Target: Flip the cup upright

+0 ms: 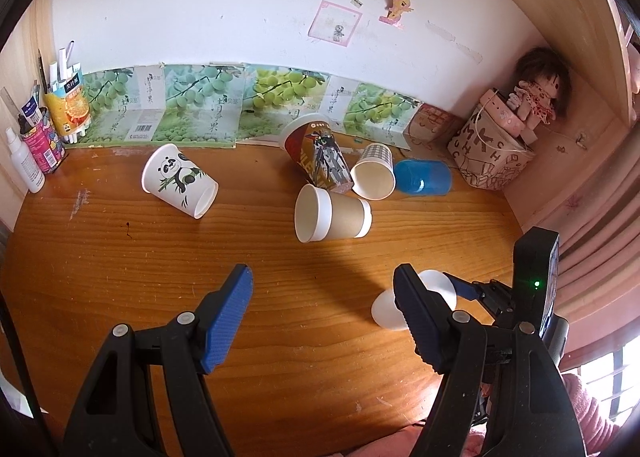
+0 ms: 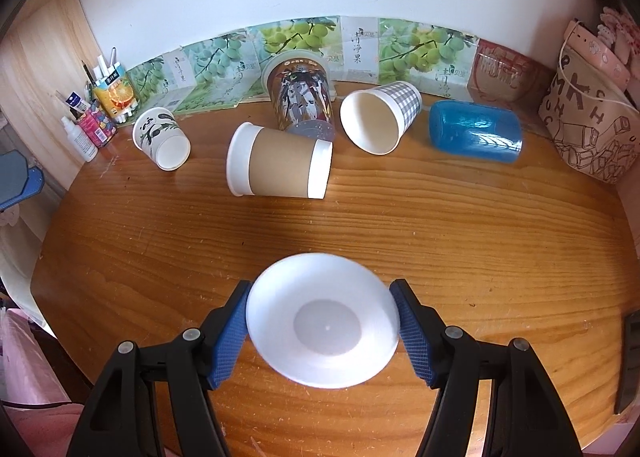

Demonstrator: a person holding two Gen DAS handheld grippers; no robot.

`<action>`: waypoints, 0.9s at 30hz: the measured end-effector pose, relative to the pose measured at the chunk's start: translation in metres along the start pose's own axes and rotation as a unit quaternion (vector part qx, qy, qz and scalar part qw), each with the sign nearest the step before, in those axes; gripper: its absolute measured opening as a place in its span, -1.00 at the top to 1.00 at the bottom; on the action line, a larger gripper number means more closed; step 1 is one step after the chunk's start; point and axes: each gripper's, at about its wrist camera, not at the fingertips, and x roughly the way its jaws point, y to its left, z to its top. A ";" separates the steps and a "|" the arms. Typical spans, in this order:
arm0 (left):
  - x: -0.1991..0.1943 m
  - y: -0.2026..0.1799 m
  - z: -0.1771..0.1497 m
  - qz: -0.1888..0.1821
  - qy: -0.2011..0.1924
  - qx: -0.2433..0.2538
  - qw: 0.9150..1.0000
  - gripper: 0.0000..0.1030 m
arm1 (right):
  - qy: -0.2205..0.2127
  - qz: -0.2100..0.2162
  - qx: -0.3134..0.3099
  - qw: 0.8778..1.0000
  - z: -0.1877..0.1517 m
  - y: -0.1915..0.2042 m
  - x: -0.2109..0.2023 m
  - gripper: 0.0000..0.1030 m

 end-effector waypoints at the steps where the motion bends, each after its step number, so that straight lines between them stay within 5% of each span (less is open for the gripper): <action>1: 0.000 -0.001 0.000 -0.001 0.001 0.000 1.000 -0.48 | -0.002 0.000 0.000 1.000 -0.001 0.000 -0.001 -0.35; 12: 0.000 -0.015 -0.009 -0.001 0.007 -0.002 1.000 -0.48 | -0.021 0.032 0.021 0.999 -0.001 -0.009 -0.024 -0.56; 27: 0.003 -0.061 -0.033 0.011 0.033 -0.024 0.999 -0.48 | -0.042 0.038 0.055 0.997 -0.017 -0.037 -0.112 -0.60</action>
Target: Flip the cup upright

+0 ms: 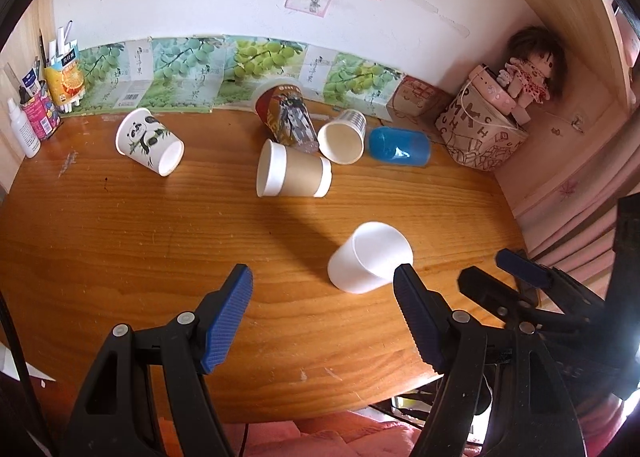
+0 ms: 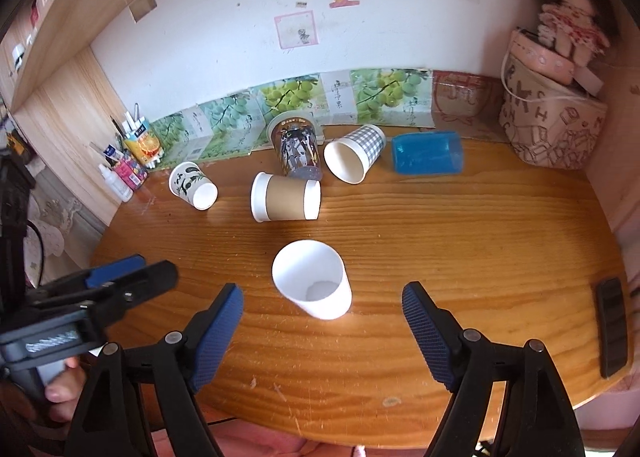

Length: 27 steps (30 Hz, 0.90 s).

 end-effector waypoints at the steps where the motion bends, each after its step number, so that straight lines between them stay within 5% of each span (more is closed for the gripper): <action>1: 0.000 -0.003 -0.002 0.008 0.004 -0.002 1.000 -0.48 | 0.002 -0.001 0.009 1.000 -0.002 -0.003 -0.006 -0.60; 7: -0.016 -0.025 -0.014 0.076 -0.008 0.010 0.997 -0.48 | 0.001 -0.022 0.038 0.999 -0.014 -0.016 -0.035 -0.60; 13: -0.047 -0.033 -0.011 0.081 -0.043 -0.006 0.996 -0.58 | -0.021 0.000 0.063 0.998 -0.018 -0.022 -0.064 -0.60; 15: -0.057 -0.037 -0.011 0.095 -0.066 -0.003 0.993 -0.74 | -0.037 -0.005 0.060 0.997 -0.018 -0.020 -0.074 -0.60; 27: -0.096 -0.065 -0.014 0.174 -0.164 0.000 0.971 -0.90 | -0.113 0.001 0.018 0.993 -0.012 -0.013 -0.109 -0.74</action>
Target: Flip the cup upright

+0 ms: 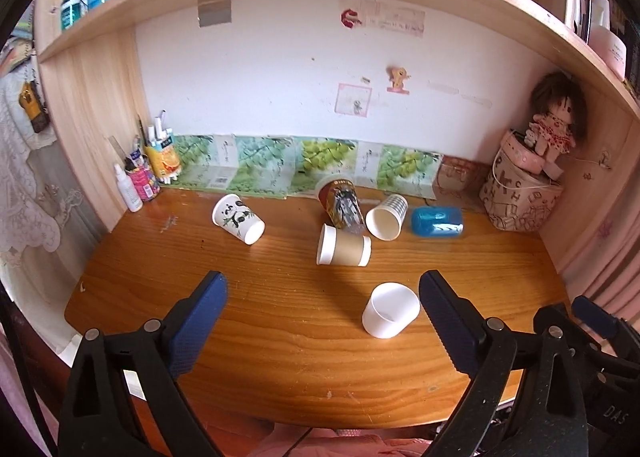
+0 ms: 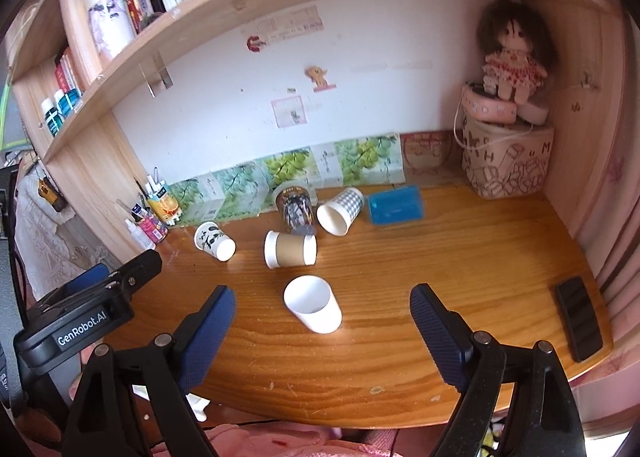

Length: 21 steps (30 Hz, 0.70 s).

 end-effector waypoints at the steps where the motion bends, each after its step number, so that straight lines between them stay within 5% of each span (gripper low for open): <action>1: -0.001 -0.003 -0.001 0.011 -0.004 0.004 1.000 -0.90 | -0.006 -0.001 -0.001 1.000 0.000 -0.001 -0.001 -0.74; 9: -0.011 -0.003 0.000 0.049 -0.038 -0.012 0.998 -0.97 | -0.026 0.000 -0.014 1.000 0.005 -0.004 -0.003 -0.74; 21: -0.014 -0.020 0.003 0.045 -0.066 0.009 0.997 -0.99 | -0.027 -0.001 -0.019 0.999 0.008 -0.008 0.002 -0.74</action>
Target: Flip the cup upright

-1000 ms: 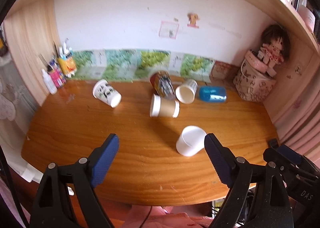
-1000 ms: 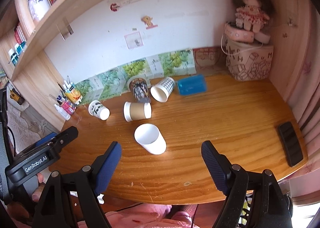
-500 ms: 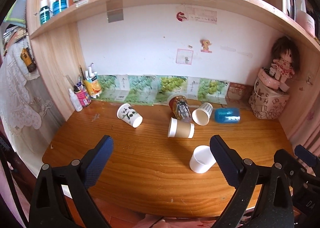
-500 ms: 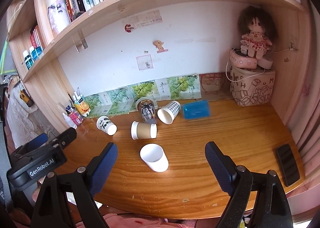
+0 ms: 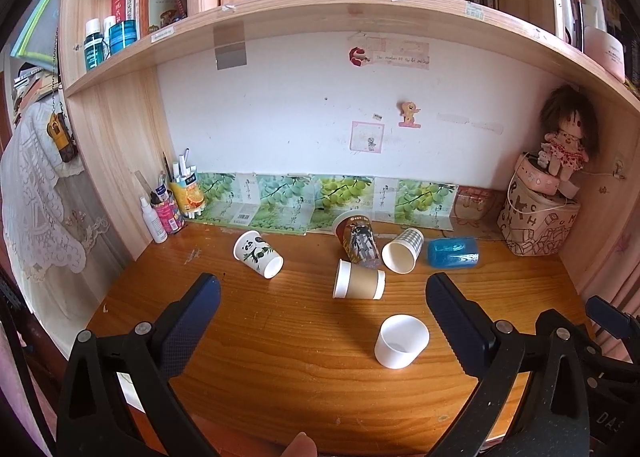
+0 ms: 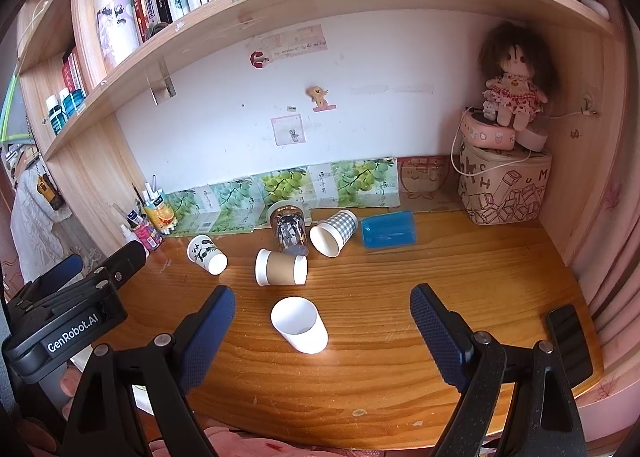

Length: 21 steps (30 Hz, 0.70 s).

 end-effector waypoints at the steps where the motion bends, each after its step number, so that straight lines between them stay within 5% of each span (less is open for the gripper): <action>1: 0.000 0.000 0.001 0.000 -0.002 0.002 1.000 -0.99 | 0.001 0.001 0.000 1.000 0.000 0.000 0.001 -0.74; 21: 0.005 -0.005 0.006 0.004 -0.012 0.012 1.000 -0.99 | 0.013 0.010 -0.006 1.000 0.007 0.002 0.015 -0.74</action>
